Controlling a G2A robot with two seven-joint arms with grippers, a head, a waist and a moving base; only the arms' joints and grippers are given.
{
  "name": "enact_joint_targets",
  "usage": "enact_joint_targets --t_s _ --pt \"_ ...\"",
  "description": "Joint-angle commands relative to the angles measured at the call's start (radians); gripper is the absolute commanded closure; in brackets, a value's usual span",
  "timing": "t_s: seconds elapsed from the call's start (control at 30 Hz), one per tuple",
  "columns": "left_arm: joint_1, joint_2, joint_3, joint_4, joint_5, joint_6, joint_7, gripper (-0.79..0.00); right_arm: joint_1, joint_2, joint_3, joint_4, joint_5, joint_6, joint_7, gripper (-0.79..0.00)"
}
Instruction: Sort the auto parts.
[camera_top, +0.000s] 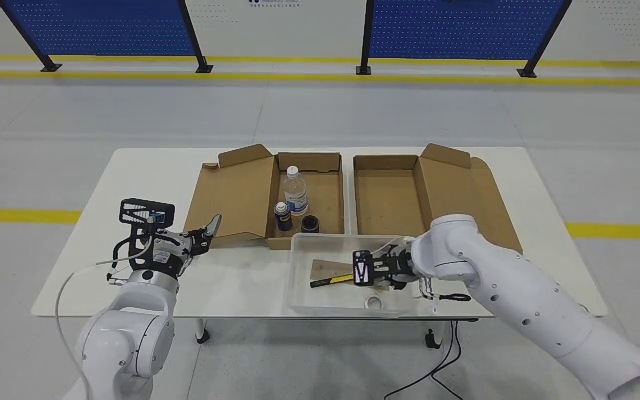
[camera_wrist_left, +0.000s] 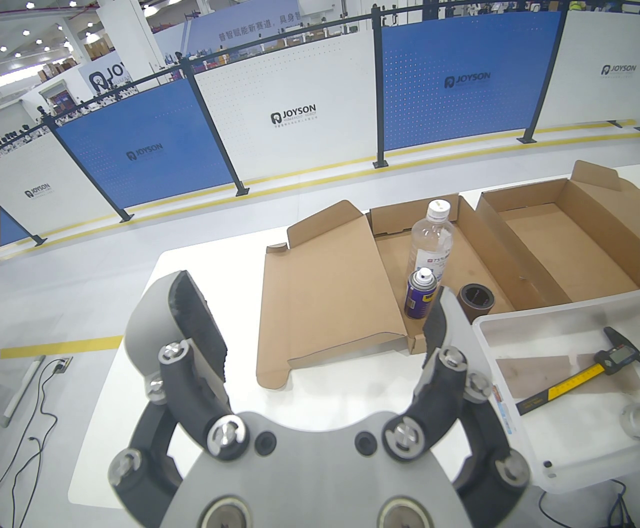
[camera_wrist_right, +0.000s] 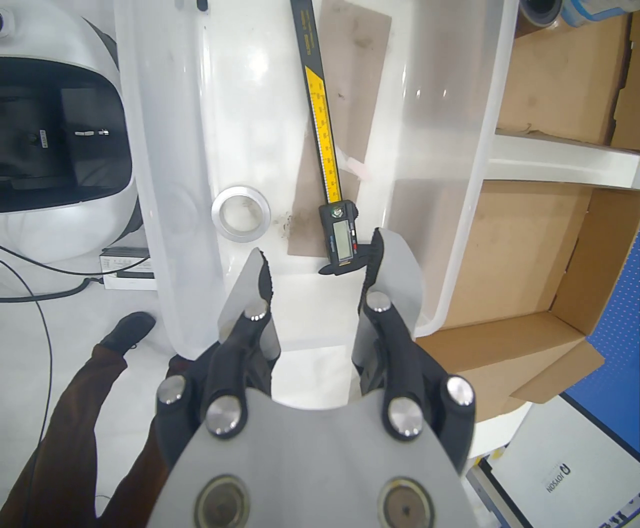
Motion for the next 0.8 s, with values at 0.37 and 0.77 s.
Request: enact_joint_targets --t_s 0.37,0.77 --pt "0.0 0.0 0.0 0.0 0.0 0.0 0.0 -0.785 0.116 -0.113 -0.166 0.193 -0.068 -0.022 -0.029 -0.382" --pt "0.0 0.0 0.0 0.0 0.0 0.0 0.0 -0.785 0.179 -0.238 -0.271 0.408 -0.093 -0.052 -0.095 -0.379"
